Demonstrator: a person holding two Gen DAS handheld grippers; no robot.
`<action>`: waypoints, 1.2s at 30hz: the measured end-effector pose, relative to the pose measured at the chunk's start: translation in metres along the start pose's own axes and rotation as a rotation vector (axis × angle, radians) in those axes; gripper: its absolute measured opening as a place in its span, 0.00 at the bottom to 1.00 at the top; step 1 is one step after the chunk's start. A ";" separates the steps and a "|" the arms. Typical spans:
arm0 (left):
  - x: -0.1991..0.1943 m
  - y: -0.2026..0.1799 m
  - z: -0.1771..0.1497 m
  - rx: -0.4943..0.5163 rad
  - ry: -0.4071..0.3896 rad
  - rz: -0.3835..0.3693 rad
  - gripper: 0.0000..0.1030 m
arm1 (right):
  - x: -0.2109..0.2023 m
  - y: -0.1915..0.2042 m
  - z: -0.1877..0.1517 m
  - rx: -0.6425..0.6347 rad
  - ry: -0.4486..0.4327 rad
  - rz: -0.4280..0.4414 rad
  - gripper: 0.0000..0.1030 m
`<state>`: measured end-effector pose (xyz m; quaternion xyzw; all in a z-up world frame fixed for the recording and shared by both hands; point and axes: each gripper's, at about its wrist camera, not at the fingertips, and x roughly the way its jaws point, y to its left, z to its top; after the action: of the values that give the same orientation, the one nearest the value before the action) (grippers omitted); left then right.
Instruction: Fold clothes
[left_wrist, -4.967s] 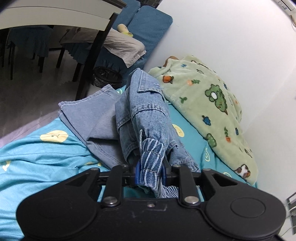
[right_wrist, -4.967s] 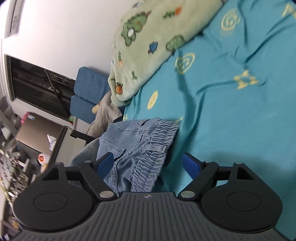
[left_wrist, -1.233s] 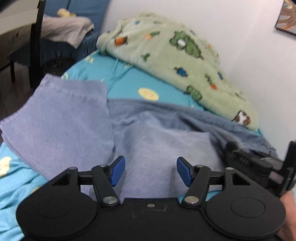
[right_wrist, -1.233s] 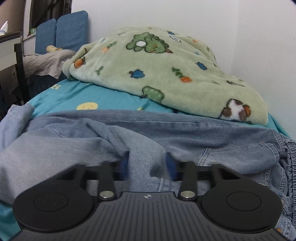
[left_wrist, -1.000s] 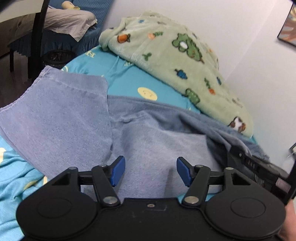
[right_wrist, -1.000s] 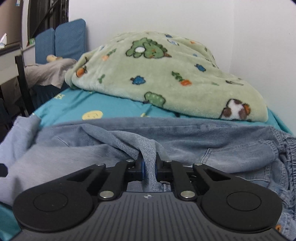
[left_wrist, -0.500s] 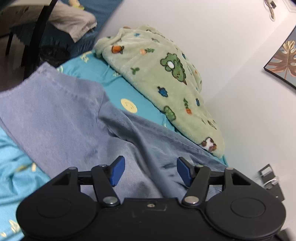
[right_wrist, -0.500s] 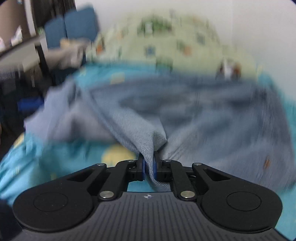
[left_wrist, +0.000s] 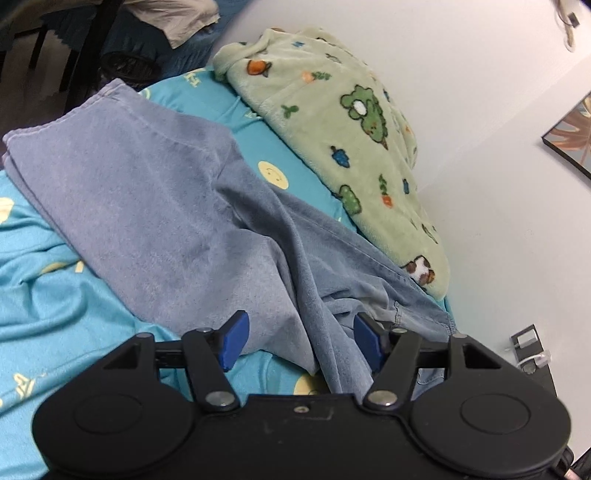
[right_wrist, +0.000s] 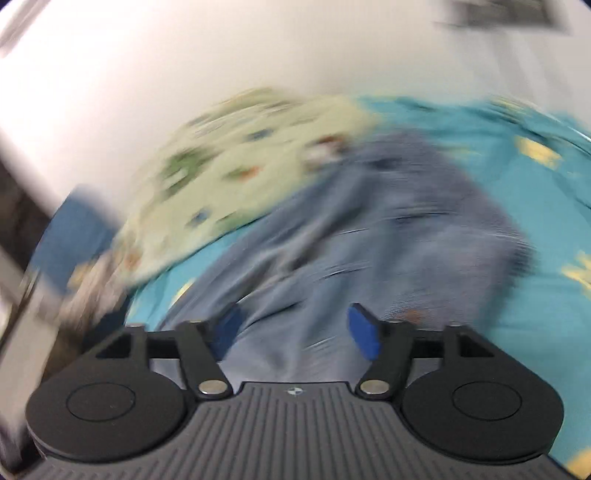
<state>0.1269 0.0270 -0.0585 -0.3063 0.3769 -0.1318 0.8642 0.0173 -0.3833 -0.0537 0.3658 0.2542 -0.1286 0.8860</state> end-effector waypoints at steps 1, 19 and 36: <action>0.001 0.000 0.000 -0.004 0.001 0.004 0.58 | 0.002 -0.005 0.008 0.002 -0.005 -0.043 0.72; 0.024 0.008 0.010 -0.047 -0.020 0.061 0.58 | 0.068 -0.091 0.060 0.297 0.018 -0.258 0.36; 0.005 0.008 0.014 -0.071 -0.070 0.059 0.58 | 0.078 -0.144 0.078 0.287 -0.010 -0.460 0.29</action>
<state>0.1403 0.0367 -0.0590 -0.3297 0.3597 -0.0818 0.8690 0.0507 -0.5426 -0.1330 0.4194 0.3056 -0.3631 0.7738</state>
